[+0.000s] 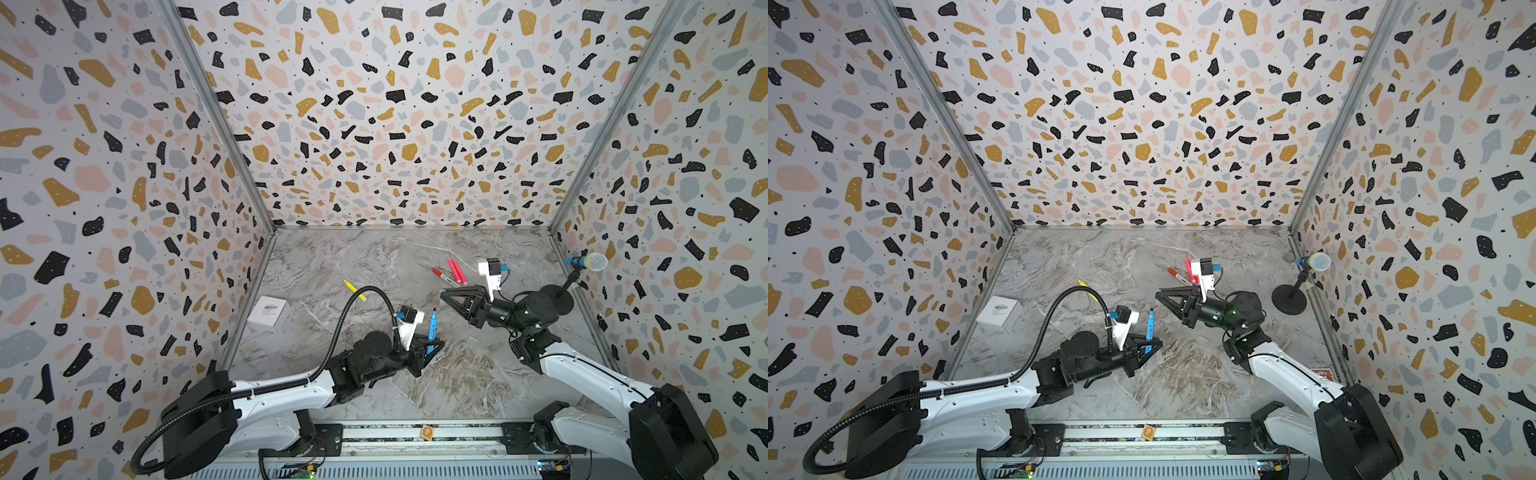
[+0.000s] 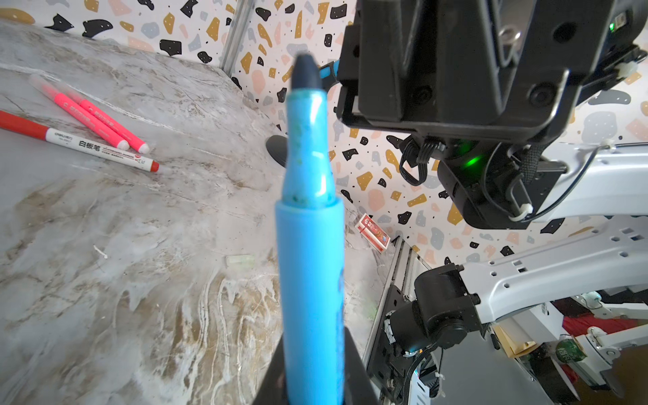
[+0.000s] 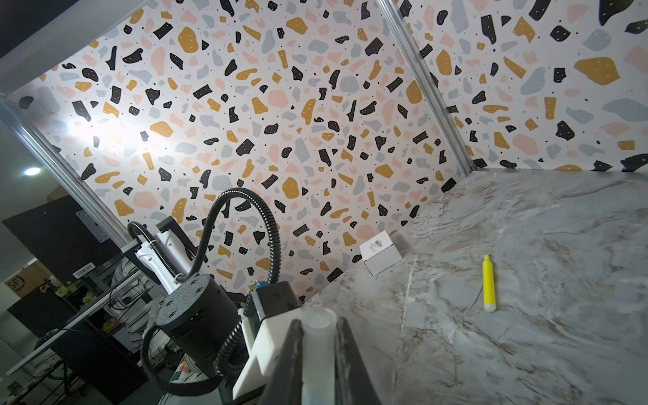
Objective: Insert pens into pen caps
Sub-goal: Pick up the pen cap from the middle-right of the table, then put on the pen cap to the pen.
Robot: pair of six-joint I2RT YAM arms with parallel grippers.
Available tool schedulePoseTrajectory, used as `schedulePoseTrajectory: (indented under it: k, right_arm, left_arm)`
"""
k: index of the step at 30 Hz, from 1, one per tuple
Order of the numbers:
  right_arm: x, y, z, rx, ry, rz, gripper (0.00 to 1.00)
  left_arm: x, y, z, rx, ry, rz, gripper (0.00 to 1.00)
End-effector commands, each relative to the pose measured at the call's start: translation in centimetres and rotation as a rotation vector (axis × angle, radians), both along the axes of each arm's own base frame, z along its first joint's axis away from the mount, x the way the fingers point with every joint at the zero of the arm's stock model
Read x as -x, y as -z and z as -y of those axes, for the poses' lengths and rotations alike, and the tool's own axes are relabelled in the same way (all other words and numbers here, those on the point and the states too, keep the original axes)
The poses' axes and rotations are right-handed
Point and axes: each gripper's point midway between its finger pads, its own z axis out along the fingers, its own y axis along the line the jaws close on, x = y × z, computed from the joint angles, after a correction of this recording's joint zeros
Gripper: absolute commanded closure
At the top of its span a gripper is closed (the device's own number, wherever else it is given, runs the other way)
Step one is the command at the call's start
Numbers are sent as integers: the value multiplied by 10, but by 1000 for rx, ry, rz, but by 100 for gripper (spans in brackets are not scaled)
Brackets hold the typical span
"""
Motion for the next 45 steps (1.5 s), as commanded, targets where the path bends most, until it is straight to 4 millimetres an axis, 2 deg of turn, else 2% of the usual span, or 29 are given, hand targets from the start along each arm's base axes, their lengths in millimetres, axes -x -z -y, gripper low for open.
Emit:
schedulePoseTrajectory:
  k: [1, 19, 36, 39, 45]
  right_arm:
    - [4, -12, 1, -52, -2, 24, 100]
    - [6, -10, -9, -91, -34, -2, 100]
    - [12, 4, -10, -84, -36, -24, 100]
    - [17, 6, -11, -85, -47, -16, 100]
    - [35, 18, -18, -85, -97, -22, 100]
  left_arm:
    - [-4, -36, 7, 96, -5, 50, 100]
    - [-3, -41, 8, 95, 2, 63, 100]
    - [-3, -55, 6, 115, -7, 84, 100]
    - [-4, -61, 3, 136, -17, 93, 100]
    - [-5, -88, -3, 222, -42, 136, 100]
